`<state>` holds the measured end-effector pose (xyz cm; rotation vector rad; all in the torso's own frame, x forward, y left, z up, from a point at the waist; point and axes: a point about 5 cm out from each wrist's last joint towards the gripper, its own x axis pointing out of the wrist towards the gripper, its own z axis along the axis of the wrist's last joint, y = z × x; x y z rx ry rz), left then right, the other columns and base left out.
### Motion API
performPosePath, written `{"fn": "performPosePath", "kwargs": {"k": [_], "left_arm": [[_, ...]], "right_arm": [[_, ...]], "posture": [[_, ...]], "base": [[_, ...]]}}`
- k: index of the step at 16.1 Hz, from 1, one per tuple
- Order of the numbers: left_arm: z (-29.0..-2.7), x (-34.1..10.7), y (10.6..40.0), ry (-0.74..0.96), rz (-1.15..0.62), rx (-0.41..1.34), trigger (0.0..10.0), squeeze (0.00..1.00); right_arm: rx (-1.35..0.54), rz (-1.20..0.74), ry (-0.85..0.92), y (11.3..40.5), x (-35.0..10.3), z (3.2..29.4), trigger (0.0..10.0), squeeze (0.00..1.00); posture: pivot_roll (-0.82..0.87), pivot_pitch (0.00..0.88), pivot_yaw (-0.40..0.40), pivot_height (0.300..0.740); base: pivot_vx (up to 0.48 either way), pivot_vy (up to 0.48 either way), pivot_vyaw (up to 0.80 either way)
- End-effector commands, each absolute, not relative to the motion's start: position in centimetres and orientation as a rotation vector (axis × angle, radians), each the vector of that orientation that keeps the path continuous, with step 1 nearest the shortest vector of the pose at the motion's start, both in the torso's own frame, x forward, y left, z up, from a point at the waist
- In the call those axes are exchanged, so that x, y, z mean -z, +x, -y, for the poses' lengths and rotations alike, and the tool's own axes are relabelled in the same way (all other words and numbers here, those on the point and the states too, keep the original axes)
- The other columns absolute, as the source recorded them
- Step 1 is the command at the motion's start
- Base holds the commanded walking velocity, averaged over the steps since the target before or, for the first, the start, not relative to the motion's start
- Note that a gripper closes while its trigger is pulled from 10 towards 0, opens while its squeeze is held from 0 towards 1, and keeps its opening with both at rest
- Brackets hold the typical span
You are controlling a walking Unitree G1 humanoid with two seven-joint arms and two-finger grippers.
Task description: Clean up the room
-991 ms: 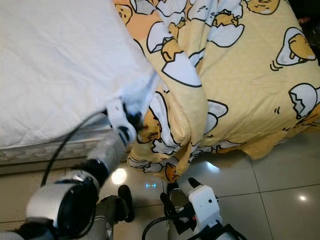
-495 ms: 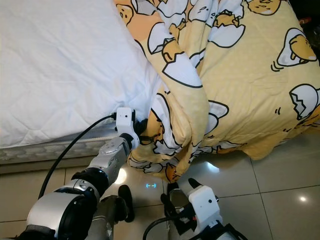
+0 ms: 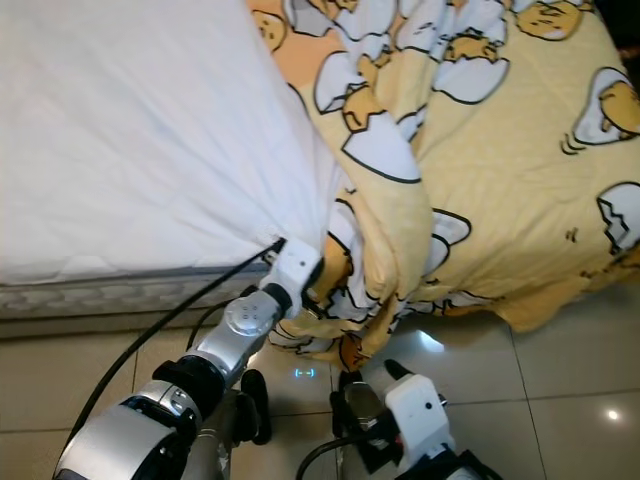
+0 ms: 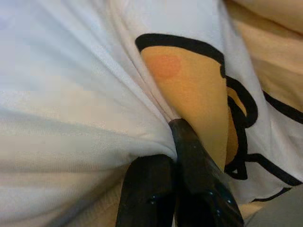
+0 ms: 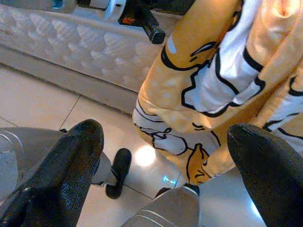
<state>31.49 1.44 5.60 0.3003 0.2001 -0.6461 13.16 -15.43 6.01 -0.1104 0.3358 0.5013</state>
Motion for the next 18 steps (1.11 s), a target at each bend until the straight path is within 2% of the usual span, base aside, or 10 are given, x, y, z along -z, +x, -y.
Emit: {"fn": "performPosePath", "kwargs": {"k": [1,3,5,6,7,11,13,15,17,18], "left_arm": [[9.0,-3.2,22.8,0.239,-0.331,1.010,0.0,0.00],[8.7,-0.2,19.7,0.350,-0.518,1.174,0.0,0.00],[7.9,0.9,19.2,0.420,-0.569,1.154,0.0,0.00],[7.5,0.8,19.9,0.436,-0.557,1.108,10.0,0.46],[7.3,0.8,20.0,0.428,-0.569,1.108,10.0,1.00],[5.5,1.5,20.0,0.339,-0.649,1.137,10.0,1.00],[4.3,0.4,20.6,0.278,-0.615,1.105,10.0,1.00],[3.5,-3.4,22.3,0.173,-0.456,1.054,10.0,1.00],[2.1,-10.5,26.1,0.003,-0.135,0.921,10.0,1.00],[0.7,-12.1,27.9,-0.016,-0.042,0.820,10.0,0.91]], "right_arm": [[-0.497,-0.381,-0.103,12.5,-5.2,15.7,10.0,0.01],[-0.500,-0.381,-0.105,12.6,-5.2,15.7,10.0,0.01],[-0.503,-0.382,-0.105,12.5,-5.1,15.7,10.0,0.01],[-0.504,-0.382,-0.105,12.5,-5.1,15.7,10.0,0.01],[-0.503,-0.382,-0.104,12.5,-5.0,15.7,10.0,0.01],[-0.504,-0.389,-0.102,12.2,-4.8,15.6,10.0,0.01],[-0.506,-0.383,-0.100,12.4,-4.8,15.5,10.0,0.01],[-0.501,-0.376,-0.101,12.8,-4.9,15.7,10.0,0.01],[-0.498,-0.371,-0.103,13.1,-4.8,15.8,10.0,0.01],[-0.491,-0.356,-0.102,13.4,-5.0,15.7,10.0,0.01]], "posture": [[-0.37,0.357,0.025,0.731],[-0.37,0.356,0.024,0.731],[-0.37,0.358,0.025,0.731],[-0.37,0.360,0.026,0.731],[-0.37,0.360,0.028,0.731],[-0.35,0.358,0.031,0.731],[-0.34,0.356,0.028,0.731],[-0.34,0.355,0.025,0.731],[-0.32,0.348,0.021,0.731],[-0.31,0.341,0.019,0.731]], "base": [[0.000,0.000,0.00],[0.000,0.000,0.00],[0.000,0.000,0.00],[0.000,0.000,0.00],[0.000,0.000,0.00],[0.000,0.000,0.00],[0.000,0.000,0.00],[0.000,0.000,0.00],[0.000,0.000,0.00],[0.000,0.000,0.00]]}}
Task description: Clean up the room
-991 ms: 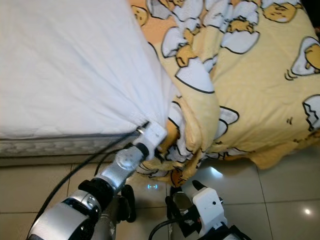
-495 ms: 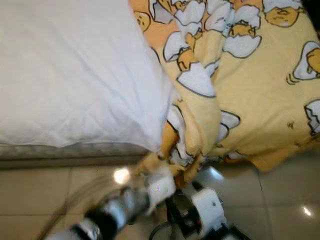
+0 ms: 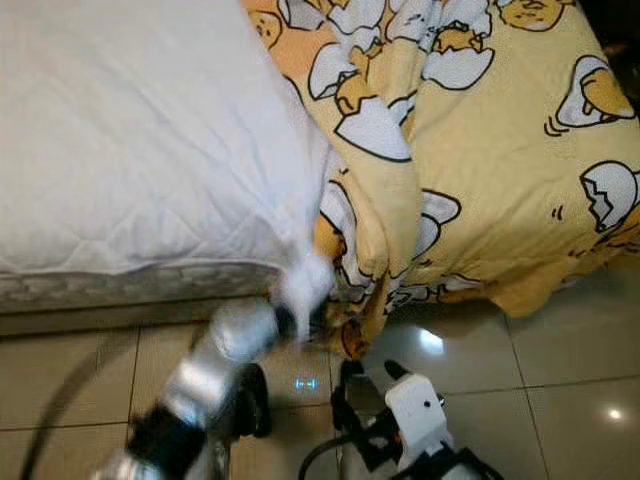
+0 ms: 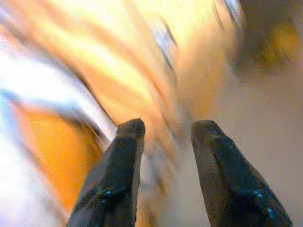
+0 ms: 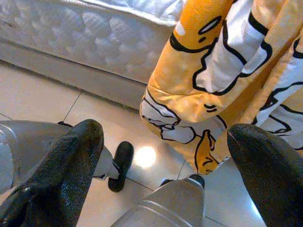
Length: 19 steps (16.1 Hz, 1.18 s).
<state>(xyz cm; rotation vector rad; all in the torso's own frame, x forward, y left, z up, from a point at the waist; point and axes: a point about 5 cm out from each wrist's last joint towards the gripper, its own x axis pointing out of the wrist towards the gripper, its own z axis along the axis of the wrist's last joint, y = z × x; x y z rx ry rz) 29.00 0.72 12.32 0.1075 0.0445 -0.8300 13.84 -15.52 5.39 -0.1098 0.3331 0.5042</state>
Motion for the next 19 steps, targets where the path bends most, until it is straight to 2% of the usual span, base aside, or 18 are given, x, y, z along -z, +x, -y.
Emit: {"fn": "performPosePath", "kwargs": {"k": [1,2,5,6,7,11,17,19], "left_arm": [[-1.2,-12.5,30.1,-0.026,-0.013,0.671,10.0,0.00],[-4.0,-13.2,32.5,-0.092,-0.002,0.492,10.0,0.00],[-6.8,-13.2,34.1,-0.179,-0.016,0.341,10.0,0.00],[-6.9,-13.1,34.3,-0.189,-0.017,0.327,10.0,1.00],[-5.7,-12.4,34.4,-0.269,-0.061,0.364,10.0,1.00],[-4.4,-11.2,35.0,-0.334,-0.147,0.358,10.0,1.00],[-2.2,-14.2,36.6,-0.373,-0.092,0.457,10.0,1.00],[-0.6,-14.9,36.6,-0.424,-0.100,0.526,10.0,1.00]], "right_arm": [[-0.472,-0.329,-0.097,14.1,-5.3,15.7,10.0,0.01],[-0.460,-0.314,-0.097,14.6,-5.5,15.8,10.0,0.01],[-0.463,-0.314,-0.098,14.8,-5.5,15.7,10.0,0.01],[-0.462,-0.314,-0.098,14.8,-5.5,15.7,10.0,0.01],[-0.462,-0.313,-0.096,14.8,-5.5,15.5,10.0,0.01],[-0.461,-0.308,-0.094,14.9,-5.6,15.4,10.0,0.01],[-0.469,-0.308,-0.096,14.7,-5.4,15.2,10.0,0.01],[-0.468,-0.308,-0.093,14.7,-5.3,15.0,10.0,0.01]], "posture": [[-0.31,0.339,0.018,0.731],[-0.31,0.335,0.015,0.731],[-0.32,0.335,0.015,0.731],[-0.33,0.337,0.014,0.731],[-0.33,0.337,0.011,0.731],[-0.34,0.329,0.012,0.731],[-0.34,0.301,0.024,0.731],[-0.34,0.296,0.031,0.731]], "base": [[0.000,0.000,0.00],[0.000,0.000,0.00],[0.000,0.000,0.00],[0.000,0.000,0.00],[0.000,0.000,0.00],[0.000,0.000,0.00],[0.000,0.000,0.00],[0.000,0.000,0.00]]}}
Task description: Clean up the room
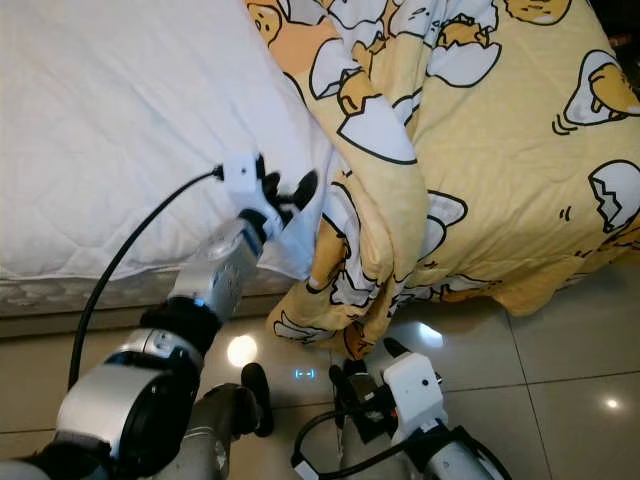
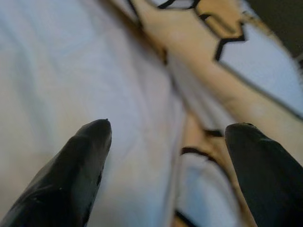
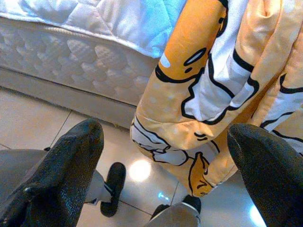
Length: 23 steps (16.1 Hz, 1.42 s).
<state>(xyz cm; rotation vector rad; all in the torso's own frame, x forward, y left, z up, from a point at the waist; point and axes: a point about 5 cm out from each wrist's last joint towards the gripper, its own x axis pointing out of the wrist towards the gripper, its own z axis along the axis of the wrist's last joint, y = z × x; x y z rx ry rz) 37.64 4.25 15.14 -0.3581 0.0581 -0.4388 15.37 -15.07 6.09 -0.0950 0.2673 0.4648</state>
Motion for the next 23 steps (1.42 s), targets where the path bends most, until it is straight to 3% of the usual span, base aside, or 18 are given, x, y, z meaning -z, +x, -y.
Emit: {"fn": "performPosePath", "kwargs": {"k": [1,4,5,6,9,10,12,14,16,19,23], "left_arm": [[0.2,-15.2,36.4,-0.449,-0.101,0.547,10.0,1.00],[2.2,-15.9,35.9,-0.477,-0.099,0.607,10.0,1.00],[4.2,-16.6,35.0,-0.370,-0.038,0.711,10.0,1.00],[5.3,-16.6,34.0,-0.313,-0.010,0.771,10.0,0.00],[6.1,-15.8,32.7,-0.133,0.061,0.812,10.0,0.00],[5.3,-15.3,32.7,-0.078,0.091,0.780,10.0,0.00],[-1.0,-14.1,34.3,-0.074,0.115,0.538,10.0,0.00],[-11.0,-12.4,35.2,-0.083,0.087,0.206,10.0,0.00],[-14.2,-10.7,34.2,-0.076,0.034,0.120,10.0,0.00],[-12.7,-10.1,33.1,-0.061,0.023,0.141,10.0,0.00],[-11.6,-10.2,34.0,-0.069,-0.014,0.169,10.0,0.00]], "right_arm": [[-0.467,-0.309,-0.092,14.7,-5.2,15.0,10.0,0.01],[-0.467,-0.310,-0.090,14.6,-5.2,14.9,10.0,0.01],[-0.465,-0.312,-0.088,14.5,-5.2,14.8,10.0,0.01],[-0.462,-0.315,-0.086,14.4,-5.1,14.8,10.0,0.01],[-0.454,-0.322,-0.084,14.1,-5.0,14.9,10.0,0.01],[-0.433,-0.315,-0.084,14.2,-5.1,14.9,10.0,0.01],[-0.325,-0.241,-0.108,15.8,-6.4,15.7,10.0,0.00],[-0.214,-0.145,-0.131,17.7,-8.1,17.1,10.0,0.00],[-0.202,-0.112,-0.143,18.5,-8.6,17.1,10.0,0.00],[-0.220,-0.131,-0.146,19.1,-7.9,16.9,10.0,0.00],[-0.239,-0.140,-0.149,19.0,-7.6,16.5,10.0,0.00]], "posture": [[-0.34,0.295,0.032,0.731],[-0.35,0.296,0.037,0.731],[-0.35,0.304,0.038,0.731],[-0.35,0.308,0.040,0.731],[-0.35,0.320,0.039,0.731],[-0.35,0.323,0.042,0.731],[-0.34,0.323,0.050,0.731],[-0.33,0.316,0.050,0.731],[-0.30,0.309,0.040,0.731],[-0.27,0.305,0.025,0.731],[-0.29,0.305,0.023,0.731]], "base": [[0.000,0.000,0.00],[0.000,0.000,0.00],[0.000,0.000,0.00],[0.000,0.000,0.00],[0.000,0.000,0.00],[0.000,0.000,0.00],[0.000,0.000,0.00],[0.000,0.000,0.00],[0.000,-0.454,0.00],[0.000,-0.446,0.00],[0.063,-0.433,0.00]]}}
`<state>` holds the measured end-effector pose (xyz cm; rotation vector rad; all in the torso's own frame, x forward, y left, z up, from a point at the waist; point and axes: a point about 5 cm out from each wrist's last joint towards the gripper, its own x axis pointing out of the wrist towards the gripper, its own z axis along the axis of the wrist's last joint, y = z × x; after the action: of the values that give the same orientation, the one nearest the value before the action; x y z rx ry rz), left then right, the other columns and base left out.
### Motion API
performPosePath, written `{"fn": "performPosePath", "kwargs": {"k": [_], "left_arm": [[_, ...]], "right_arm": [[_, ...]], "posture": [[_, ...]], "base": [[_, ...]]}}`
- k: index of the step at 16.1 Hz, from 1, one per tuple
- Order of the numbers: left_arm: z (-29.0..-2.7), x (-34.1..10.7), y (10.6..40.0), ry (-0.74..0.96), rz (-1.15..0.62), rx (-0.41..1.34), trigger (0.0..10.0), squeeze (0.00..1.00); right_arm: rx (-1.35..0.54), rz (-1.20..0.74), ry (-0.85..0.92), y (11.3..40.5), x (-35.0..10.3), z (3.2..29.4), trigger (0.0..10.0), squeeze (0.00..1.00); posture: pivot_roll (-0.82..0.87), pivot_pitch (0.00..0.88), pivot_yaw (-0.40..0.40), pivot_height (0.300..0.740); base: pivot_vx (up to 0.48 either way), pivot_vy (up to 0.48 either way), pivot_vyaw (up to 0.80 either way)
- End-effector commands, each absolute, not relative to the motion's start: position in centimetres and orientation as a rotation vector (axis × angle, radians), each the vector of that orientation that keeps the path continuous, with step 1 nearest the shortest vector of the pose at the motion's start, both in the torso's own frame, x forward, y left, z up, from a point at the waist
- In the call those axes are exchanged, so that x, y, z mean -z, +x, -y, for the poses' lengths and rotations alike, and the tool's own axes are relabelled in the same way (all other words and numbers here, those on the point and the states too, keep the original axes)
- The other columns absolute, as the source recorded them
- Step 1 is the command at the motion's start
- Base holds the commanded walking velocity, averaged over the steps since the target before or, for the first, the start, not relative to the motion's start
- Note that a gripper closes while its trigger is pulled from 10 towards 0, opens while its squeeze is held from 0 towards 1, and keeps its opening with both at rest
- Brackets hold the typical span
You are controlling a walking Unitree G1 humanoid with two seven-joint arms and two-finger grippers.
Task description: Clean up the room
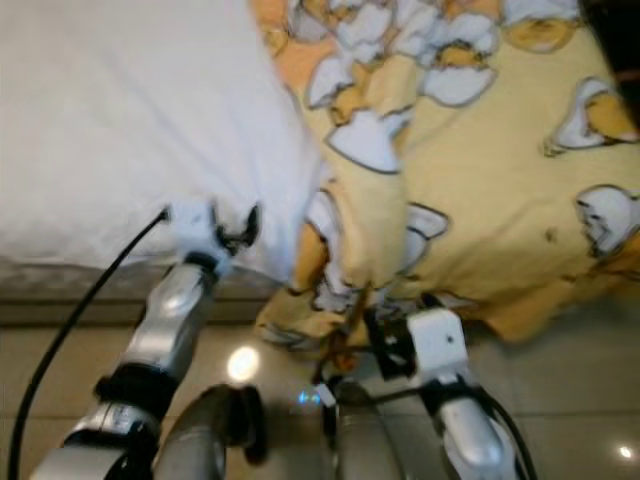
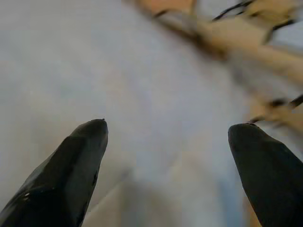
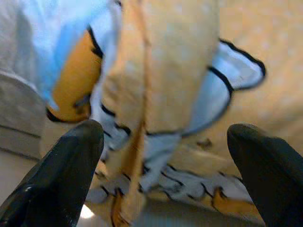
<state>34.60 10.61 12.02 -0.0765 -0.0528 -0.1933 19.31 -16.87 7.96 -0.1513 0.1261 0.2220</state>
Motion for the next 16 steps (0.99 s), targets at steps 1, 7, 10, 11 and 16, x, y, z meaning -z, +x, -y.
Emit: {"fn": "performPosePath", "kwargs": {"k": [1,7,10,11,16], "left_arm": [[-11.6,-10.2,34.4,-0.033,-0.037,0.169,10.0,0.00],[-11.6,-11.0,35.2,0.001,-0.014,0.229,10.0,0.00],[-10.9,-11.1,35.6,0.032,-0.033,0.216,10.0,0.00],[-10.8,-11.1,35.7,0.029,-0.037,0.216,10.0,0.00],[-8.6,-11.5,35.4,0.002,-0.005,0.302,10.0,0.00]], "right_arm": [[-0.236,-0.144,-0.148,18.9,-7.5,16.5,10.0,0.00],[-0.249,-0.165,-0.161,18.5,-7.0,16.1,10.0,0.00],[-0.256,-0.173,-0.160,18.7,-6.8,16.0,10.0,0.00],[-0.257,-0.177,-0.160,18.7,-6.8,15.9,10.0,0.01],[-0.274,-0.179,-0.149,18.4,-6.5,15.5,10.0,0.00]], "posture": [[-0.30,0.305,0.027,0.731],[-0.30,0.306,0.040,0.731],[-0.30,0.304,0.038,0.731],[-0.30,0.303,0.039,0.731],[-0.29,0.305,0.042,0.731]], "base": [[0.000,0.000,0.00],[0.000,0.216,-0.37],[0.000,0.085,-0.72],[0.000,0.000,-0.71],[0.231,-0.167,-0.28]]}}
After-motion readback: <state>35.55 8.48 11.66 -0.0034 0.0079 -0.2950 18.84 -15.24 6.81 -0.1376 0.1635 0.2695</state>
